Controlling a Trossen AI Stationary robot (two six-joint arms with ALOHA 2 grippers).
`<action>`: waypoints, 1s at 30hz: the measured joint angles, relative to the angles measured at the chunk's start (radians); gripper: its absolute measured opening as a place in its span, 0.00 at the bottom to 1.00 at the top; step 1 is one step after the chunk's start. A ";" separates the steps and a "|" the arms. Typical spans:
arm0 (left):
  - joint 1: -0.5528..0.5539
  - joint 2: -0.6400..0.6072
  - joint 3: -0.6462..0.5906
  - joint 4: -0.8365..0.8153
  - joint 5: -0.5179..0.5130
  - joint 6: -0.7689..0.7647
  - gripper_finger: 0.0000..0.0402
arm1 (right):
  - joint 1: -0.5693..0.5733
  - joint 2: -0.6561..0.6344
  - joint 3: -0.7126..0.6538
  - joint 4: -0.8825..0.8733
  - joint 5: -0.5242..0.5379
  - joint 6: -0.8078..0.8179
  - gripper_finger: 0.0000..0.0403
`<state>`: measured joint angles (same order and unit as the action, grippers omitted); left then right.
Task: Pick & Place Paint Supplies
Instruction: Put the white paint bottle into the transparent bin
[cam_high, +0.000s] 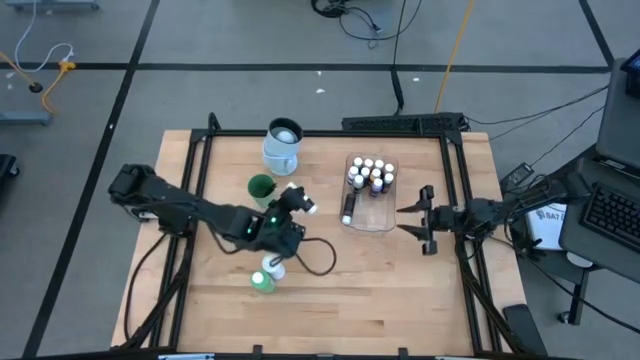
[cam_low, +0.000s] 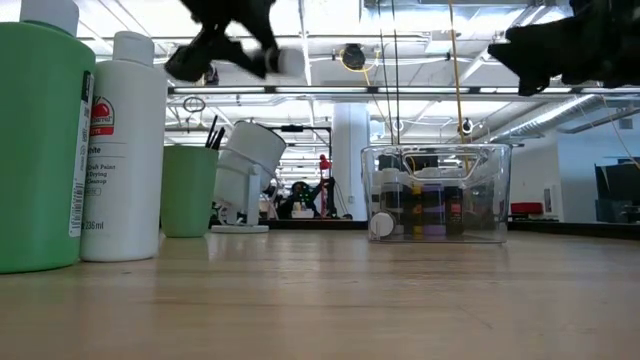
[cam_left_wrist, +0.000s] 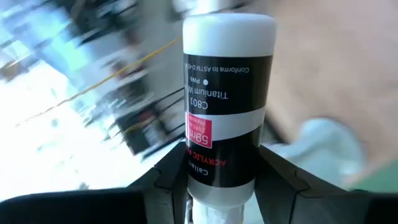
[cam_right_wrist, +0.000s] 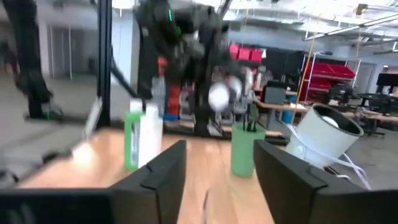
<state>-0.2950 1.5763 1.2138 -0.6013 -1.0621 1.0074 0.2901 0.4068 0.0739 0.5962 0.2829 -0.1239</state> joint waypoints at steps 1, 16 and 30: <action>-0.017 0.001 0.003 0.034 -0.059 0.004 0.33 | 0.000 0.037 0.006 0.014 0.000 -0.016 0.45; -0.003 0.010 0.005 0.568 -0.260 0.087 0.32 | -0.019 0.767 0.381 0.402 0.099 -0.161 0.52; 0.011 0.088 0.004 0.534 -0.128 0.014 0.32 | -0.033 1.022 0.538 0.447 0.277 -0.650 0.63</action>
<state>-0.2841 1.6638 1.2175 -0.0677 -1.1896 1.0212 0.2573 1.4288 0.6121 1.0428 0.5599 -0.7739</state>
